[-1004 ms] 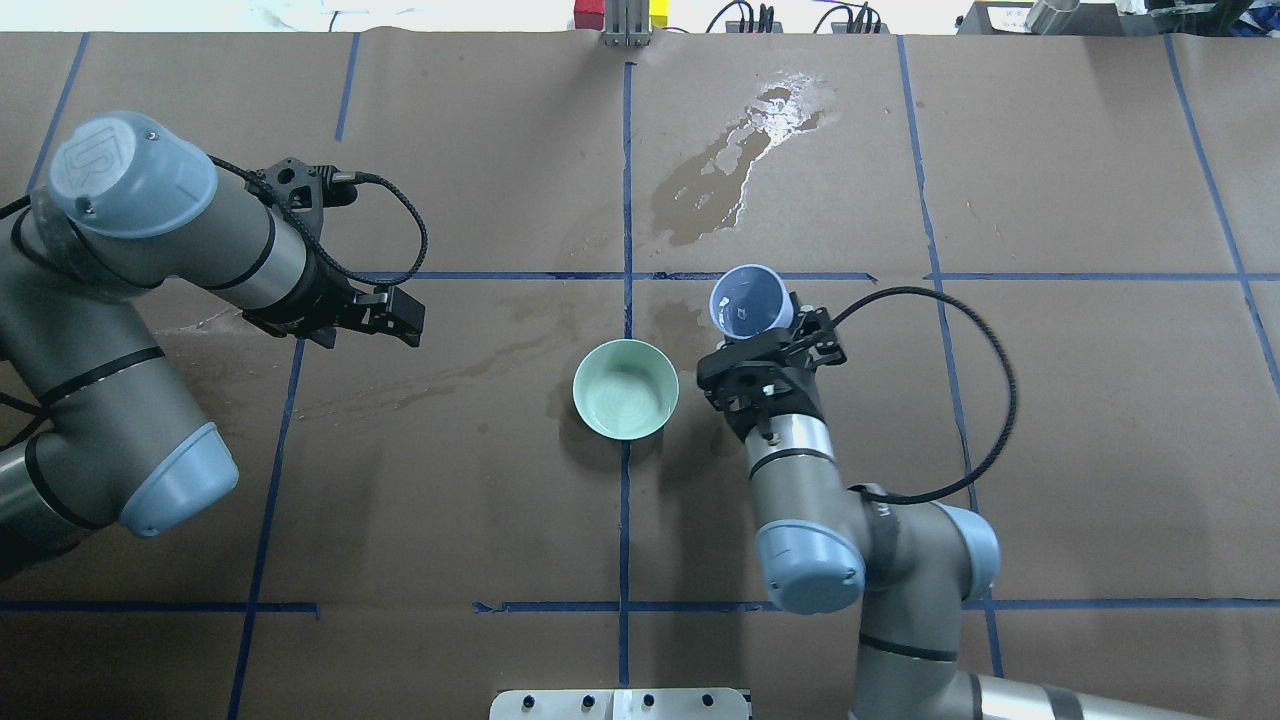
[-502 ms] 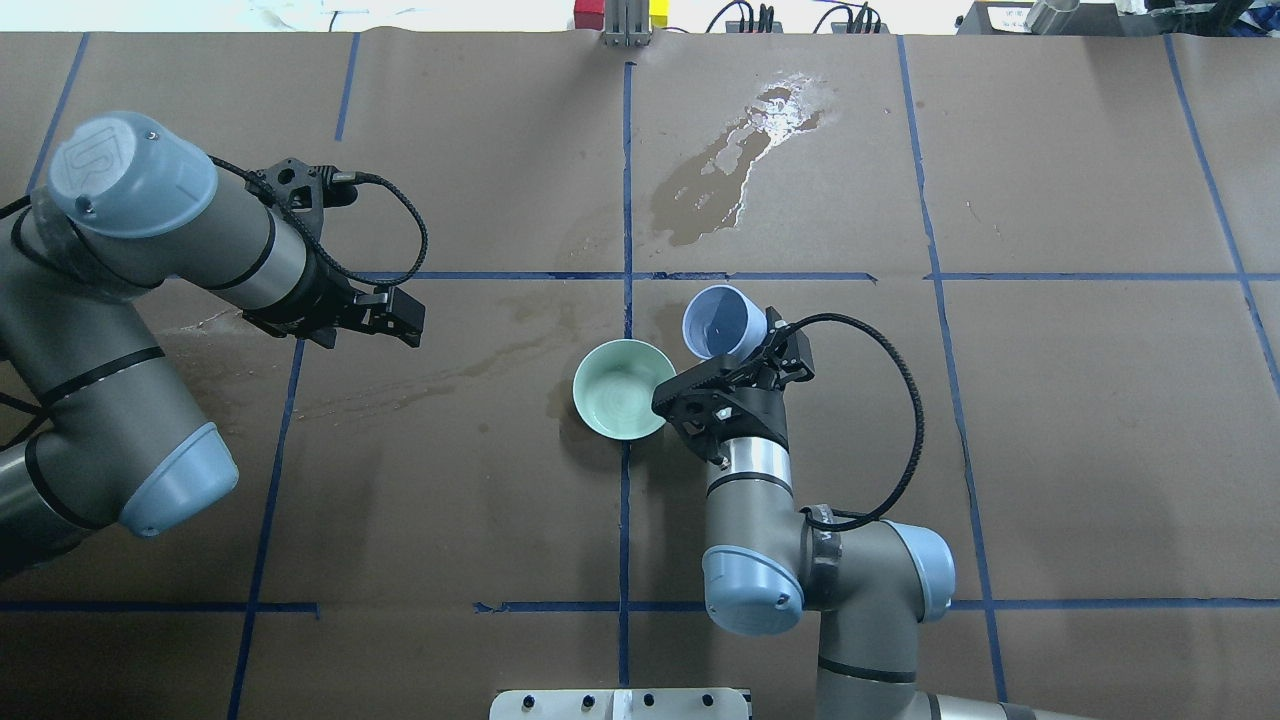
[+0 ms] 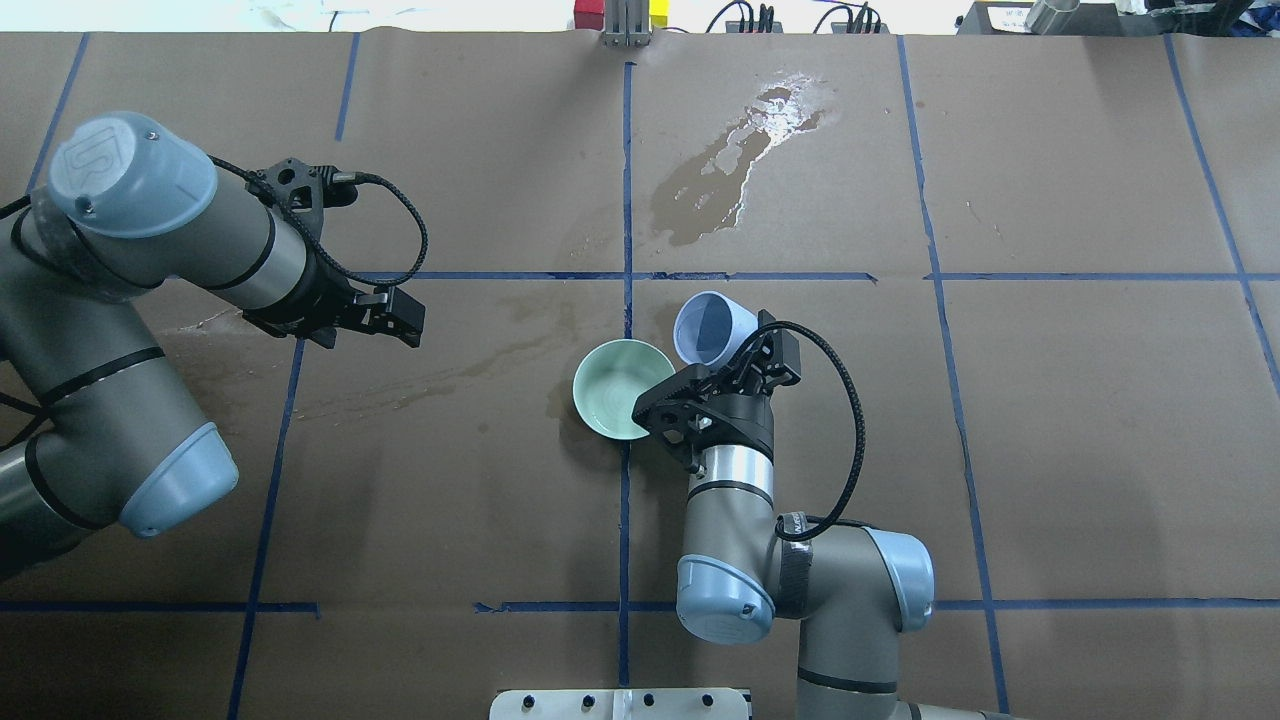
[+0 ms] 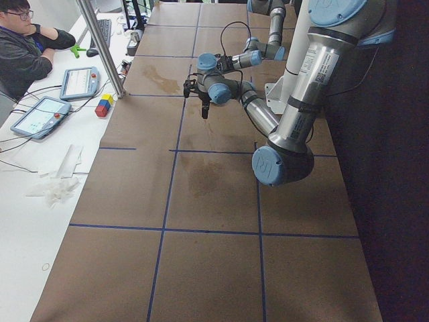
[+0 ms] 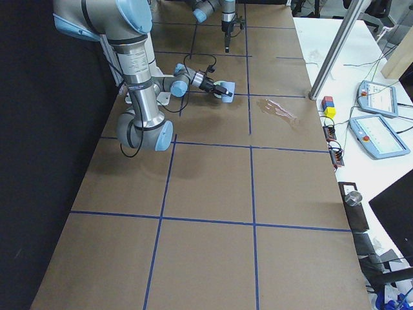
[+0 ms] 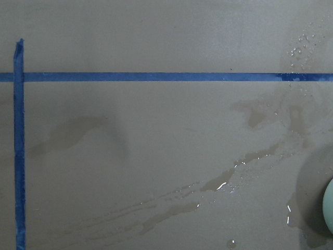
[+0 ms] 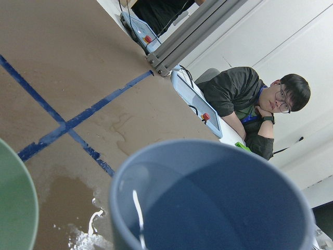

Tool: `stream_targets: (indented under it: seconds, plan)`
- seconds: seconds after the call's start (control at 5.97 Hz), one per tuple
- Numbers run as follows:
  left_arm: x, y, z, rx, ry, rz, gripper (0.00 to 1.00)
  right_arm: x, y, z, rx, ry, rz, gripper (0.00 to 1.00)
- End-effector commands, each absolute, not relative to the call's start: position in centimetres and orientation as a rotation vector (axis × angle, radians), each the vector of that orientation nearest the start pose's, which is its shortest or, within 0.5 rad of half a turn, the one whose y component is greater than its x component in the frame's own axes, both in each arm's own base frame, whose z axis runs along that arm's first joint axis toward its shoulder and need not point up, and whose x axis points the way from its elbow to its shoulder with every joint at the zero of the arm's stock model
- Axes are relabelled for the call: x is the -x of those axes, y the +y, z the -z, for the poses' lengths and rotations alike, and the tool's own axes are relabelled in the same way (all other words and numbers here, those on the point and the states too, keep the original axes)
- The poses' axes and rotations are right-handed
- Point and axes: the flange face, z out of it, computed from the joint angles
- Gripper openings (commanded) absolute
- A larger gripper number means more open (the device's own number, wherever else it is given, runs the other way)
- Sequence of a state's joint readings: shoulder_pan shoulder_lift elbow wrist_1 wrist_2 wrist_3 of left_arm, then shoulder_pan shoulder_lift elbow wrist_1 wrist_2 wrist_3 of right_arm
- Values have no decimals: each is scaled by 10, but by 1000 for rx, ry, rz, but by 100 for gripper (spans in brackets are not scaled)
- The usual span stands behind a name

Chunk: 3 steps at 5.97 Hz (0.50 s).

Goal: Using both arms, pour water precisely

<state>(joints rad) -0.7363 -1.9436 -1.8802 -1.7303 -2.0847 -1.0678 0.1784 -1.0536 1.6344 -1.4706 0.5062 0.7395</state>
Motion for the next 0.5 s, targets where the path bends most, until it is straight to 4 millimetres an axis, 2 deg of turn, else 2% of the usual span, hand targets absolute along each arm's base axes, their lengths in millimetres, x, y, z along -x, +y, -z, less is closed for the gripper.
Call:
stream_targets:
  seconds: [0.0, 0.17, 0.33]
  plan:
    - [-381, -459, -294, -84, 949, -2, 100, 598, -330, -289, -1196, 13, 266, 0]
    - [-381, -459, -294, -84, 949, -2, 100, 604, -332, -269, -1194, 57, 299, 0]
    - [-381, -459, -293, -85, 950, -4, 100, 607, -329, -267, -1193, 63, 309, 0]
